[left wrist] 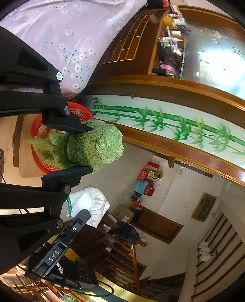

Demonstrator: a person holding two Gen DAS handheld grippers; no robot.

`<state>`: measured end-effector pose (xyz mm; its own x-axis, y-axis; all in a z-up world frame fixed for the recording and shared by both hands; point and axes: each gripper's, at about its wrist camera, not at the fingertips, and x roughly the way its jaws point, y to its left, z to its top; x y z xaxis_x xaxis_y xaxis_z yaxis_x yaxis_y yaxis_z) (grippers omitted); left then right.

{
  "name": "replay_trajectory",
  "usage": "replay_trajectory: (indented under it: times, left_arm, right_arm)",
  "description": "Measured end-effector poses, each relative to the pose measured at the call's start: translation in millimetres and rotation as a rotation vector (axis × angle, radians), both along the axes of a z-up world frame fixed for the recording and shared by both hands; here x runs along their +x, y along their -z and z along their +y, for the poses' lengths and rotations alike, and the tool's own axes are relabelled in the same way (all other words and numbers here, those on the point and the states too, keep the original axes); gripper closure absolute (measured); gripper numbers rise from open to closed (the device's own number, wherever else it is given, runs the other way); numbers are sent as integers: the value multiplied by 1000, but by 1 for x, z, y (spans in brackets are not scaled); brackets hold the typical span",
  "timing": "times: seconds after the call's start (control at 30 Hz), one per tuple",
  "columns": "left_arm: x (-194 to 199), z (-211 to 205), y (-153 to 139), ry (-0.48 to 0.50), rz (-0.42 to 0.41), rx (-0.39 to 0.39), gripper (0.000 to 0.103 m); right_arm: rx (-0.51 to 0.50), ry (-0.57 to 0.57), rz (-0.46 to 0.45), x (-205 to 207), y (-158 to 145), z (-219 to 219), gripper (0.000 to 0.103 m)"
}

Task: Collect trash
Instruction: 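Carry the green towel and white cloth to the red wastebasket and release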

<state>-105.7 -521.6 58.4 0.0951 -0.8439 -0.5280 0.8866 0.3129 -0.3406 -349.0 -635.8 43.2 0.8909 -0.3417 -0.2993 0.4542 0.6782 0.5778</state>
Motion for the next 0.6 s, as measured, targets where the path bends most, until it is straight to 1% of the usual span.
replay_trajectory:
  times: [0.2, 0.23, 0.27, 0.33, 0.4, 0.47, 0.5, 0.57, 0.6]
  left_arm:
    - [6, -22, 31, 4, 29, 51, 70]
    - [9, -27, 37, 4, 41, 69, 69]
    - [10, -29, 41, 2, 49, 77, 69]
    - [13, -36, 52, 4, 65, 105, 64]
    - [15, -40, 63, 3, 72, 129, 61]
    - [16, -40, 70, 3, 76, 142, 53]
    - [18, -36, 72, -8, 80, 145, 49]
    - [22, -25, 67, -21, 87, 122, 49]
    - [23, -17, 63, -26, 86, 108, 47]
  right_arm:
    - [26, 4, 74, 15, 19, -9, 84]
    - [26, 7, 89, 17, 22, -10, 84]
    - [28, 9, 106, 20, 25, -11, 84]
    - [34, 7, 120, 24, 31, -14, 82]
    - [42, 13, 142, 29, 38, -18, 78]
    - [53, 33, 160, 32, 45, -22, 52]
    - [59, 38, 167, 33, 48, -24, 49]
    - [78, 33, 162, 33, 49, -25, 48]
    - [82, 23, 153, 34, 47, -25, 48]
